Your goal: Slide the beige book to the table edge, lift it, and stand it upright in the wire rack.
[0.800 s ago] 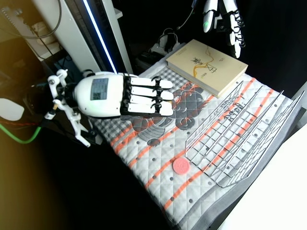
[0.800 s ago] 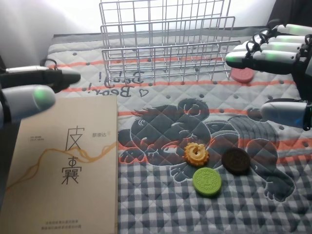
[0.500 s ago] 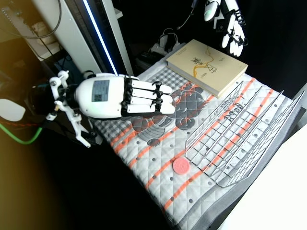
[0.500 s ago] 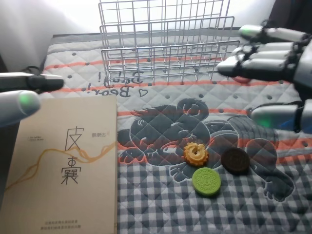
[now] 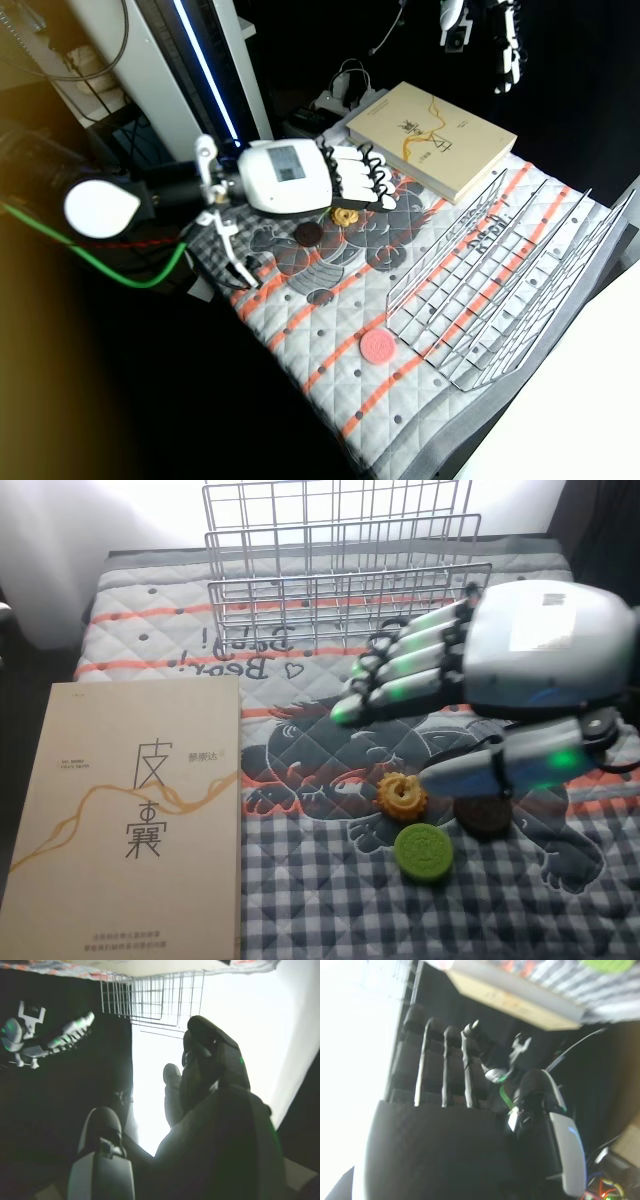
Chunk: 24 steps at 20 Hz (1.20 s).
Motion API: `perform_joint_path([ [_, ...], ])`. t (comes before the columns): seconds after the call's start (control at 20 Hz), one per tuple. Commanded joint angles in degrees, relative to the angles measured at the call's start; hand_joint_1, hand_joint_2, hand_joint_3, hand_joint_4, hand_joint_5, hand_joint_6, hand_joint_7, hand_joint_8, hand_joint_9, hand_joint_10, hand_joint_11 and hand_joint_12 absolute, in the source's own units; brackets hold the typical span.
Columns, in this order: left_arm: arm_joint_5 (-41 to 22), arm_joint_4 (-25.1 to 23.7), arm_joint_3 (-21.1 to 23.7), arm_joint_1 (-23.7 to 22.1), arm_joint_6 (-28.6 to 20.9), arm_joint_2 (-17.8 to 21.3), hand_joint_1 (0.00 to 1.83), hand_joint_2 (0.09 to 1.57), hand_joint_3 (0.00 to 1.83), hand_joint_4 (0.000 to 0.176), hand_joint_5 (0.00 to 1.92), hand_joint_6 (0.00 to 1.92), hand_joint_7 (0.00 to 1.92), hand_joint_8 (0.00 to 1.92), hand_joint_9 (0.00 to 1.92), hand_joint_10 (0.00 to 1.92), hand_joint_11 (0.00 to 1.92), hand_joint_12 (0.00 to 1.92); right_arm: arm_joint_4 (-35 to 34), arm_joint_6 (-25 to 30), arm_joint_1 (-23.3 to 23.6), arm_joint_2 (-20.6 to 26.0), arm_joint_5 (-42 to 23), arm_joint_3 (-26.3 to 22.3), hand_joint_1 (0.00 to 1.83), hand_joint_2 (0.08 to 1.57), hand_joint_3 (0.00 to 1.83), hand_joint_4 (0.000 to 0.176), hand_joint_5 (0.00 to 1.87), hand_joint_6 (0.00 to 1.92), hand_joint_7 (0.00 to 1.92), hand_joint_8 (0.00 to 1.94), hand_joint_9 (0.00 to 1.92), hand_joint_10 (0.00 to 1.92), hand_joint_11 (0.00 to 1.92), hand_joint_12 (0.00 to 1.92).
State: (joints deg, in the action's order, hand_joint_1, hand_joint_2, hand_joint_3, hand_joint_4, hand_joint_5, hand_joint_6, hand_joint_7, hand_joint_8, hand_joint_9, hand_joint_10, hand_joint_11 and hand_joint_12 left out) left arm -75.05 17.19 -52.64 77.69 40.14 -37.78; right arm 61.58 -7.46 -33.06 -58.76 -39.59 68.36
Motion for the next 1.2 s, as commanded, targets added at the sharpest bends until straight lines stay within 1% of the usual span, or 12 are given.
perform_joint_path([
  [0.0, -7.8, 1.6, -0.5, 0.0, -1.3, -0.2, 0.60, 1.03, 0.00, 0.108, 0.19, 0.00, 0.13, 0.00, 0.22, 0.00, 0.00, 0.84, -1.1, 1.4, 1.1, -0.6, -4.0, 0.0, 0.05, 1.41, 0.00, 0.000, 0.43, 0.00, 0.46, 0.00, 0.43, 0.00, 0.42, 0.28],
  [0.2, -7.7, 1.6, -1.0, 0.3, -2.6, -1.1, 0.65, 1.01, 0.00, 0.123, 0.11, 0.00, 0.09, 0.00, 0.18, 0.00, 0.00, 0.74, 4.6, 3.8, 2.6, -3.3, -3.9, 0.7, 0.00, 1.38, 0.00, 0.000, 0.50, 0.00, 0.56, 0.00, 0.55, 0.00, 0.27, 0.75],
  [0.25, -7.4, 1.6, -1.1, 0.3, -2.7, -1.2, 0.63, 1.00, 0.00, 0.146, 0.10, 0.00, 0.07, 0.00, 0.17, 0.00, 0.00, 0.73, 5.5, 3.9, 2.6, -4.1, -3.9, 1.1, 0.00, 1.39, 0.00, 0.000, 0.60, 0.01, 0.66, 0.01, 0.62, 0.01, 0.30, 0.81],
  [0.3, -7.2, 1.4, -1.1, 0.3, -2.8, -1.2, 0.62, 1.01, 0.00, 0.139, 0.09, 0.00, 0.08, 0.00, 0.19, 0.00, 0.00, 0.82, 6.1, 4.3, 2.6, -5.0, -3.9, 1.7, 0.00, 1.38, 0.00, 0.000, 0.66, 0.00, 0.72, 0.01, 0.68, 0.01, 0.33, 0.80],
  [0.4, -7.1, 1.3, -1.1, 0.3, -3.0, -1.2, 0.63, 1.01, 0.00, 0.129, 0.09, 0.00, 0.08, 0.00, 0.19, 0.00, 0.00, 0.84, 6.5, 5.0, 2.6, -6.4, -3.9, 2.6, 0.00, 1.37, 0.00, 0.000, 0.68, 0.00, 0.74, 0.00, 0.70, 0.01, 0.36, 0.76],
  [0.5, -6.9, 1.3, -1.1, 0.3, -3.2, -1.3, 0.60, 1.01, 0.00, 0.135, 0.08, 0.00, 0.05, 0.00, 0.15, 0.01, 0.00, 0.73, 6.9, 5.4, 2.6, -7.6, -3.9, 3.3, 0.00, 1.35, 0.00, 0.000, 0.70, 0.01, 0.79, 0.02, 0.78, 0.03, 0.41, 0.79],
  [0.55, -6.6, 1.2, -1.2, 0.3, -3.2, -1.4, 0.59, 1.01, 0.00, 0.131, 0.08, 0.00, 0.05, 0.00, 0.16, 0.01, 0.00, 0.75, 7.3, 5.5, 2.9, -8.2, -3.9, 3.6, 0.00, 1.35, 0.00, 0.000, 0.70, 0.01, 0.81, 0.02, 0.80, 0.04, 0.43, 0.80],
  [0.6, -6.6, 1.2, -1.3, 0.3, -3.2, -1.5, 0.58, 1.01, 0.00, 0.139, 0.09, 0.00, 0.05, 0.00, 0.17, 0.01, 0.00, 0.78, 7.6, 5.5, 3.1, -8.6, -3.9, 3.7, 0.00, 1.35, 0.00, 0.000, 0.72, 0.00, 0.83, 0.01, 0.79, 0.02, 0.39, 0.81],
  [0.8, -6.4, 1.2, -1.6, 0.3, -3.7, -1.8, 0.61, 1.01, 0.00, 0.124, 0.12, 0.00, 0.06, 0.00, 0.15, 0.00, 0.00, 0.69, 8.6, 5.5, 3.6, -10.2, -3.9, 4.2, 0.00, 1.35, 0.00, 0.000, 0.55, 0.00, 0.58, 0.00, 0.48, 0.00, 0.10, 0.82],
  [0.85, -6.4, 1.2, -1.6, 0.3, -3.8, -1.8, 0.60, 1.01, 0.00, 0.132, 0.12, 0.00, 0.06, 0.00, 0.15, 0.00, 0.00, 0.69, 8.8, 5.5, 3.6, -10.5, -3.9, 4.2, 0.00, 1.33, 0.00, 0.000, 0.47, 0.00, 0.47, 0.00, 0.38, 0.00, 0.04, 0.81],
  [1.05, -6.4, 1.0, -1.7, 0.3, -4.1, -1.8, 0.61, 1.01, 0.00, 0.118, 0.14, 0.01, 0.07, 0.00, 0.14, 0.01, 0.00, 0.65, 10.2, 7.4, 3.4, -11.1, -3.9, 4.2, 0.00, 1.31, 0.00, 0.000, 0.30, 0.00, 0.27, 0.00, 0.20, 0.00, 0.00, 0.70],
  [1.15, -6.6, 1.0, -1.6, 0.3, -4.3, -1.8, 0.63, 1.02, 0.00, 0.100, 0.15, 0.00, 0.08, 0.00, 0.14, 0.00, 0.00, 0.63, 11.1, 9.5, 3.4, -11.1, -3.9, 4.3, 0.00, 1.30, 0.00, 0.000, 0.28, 0.00, 0.24, 0.00, 0.17, 0.00, 0.00, 0.63],
])
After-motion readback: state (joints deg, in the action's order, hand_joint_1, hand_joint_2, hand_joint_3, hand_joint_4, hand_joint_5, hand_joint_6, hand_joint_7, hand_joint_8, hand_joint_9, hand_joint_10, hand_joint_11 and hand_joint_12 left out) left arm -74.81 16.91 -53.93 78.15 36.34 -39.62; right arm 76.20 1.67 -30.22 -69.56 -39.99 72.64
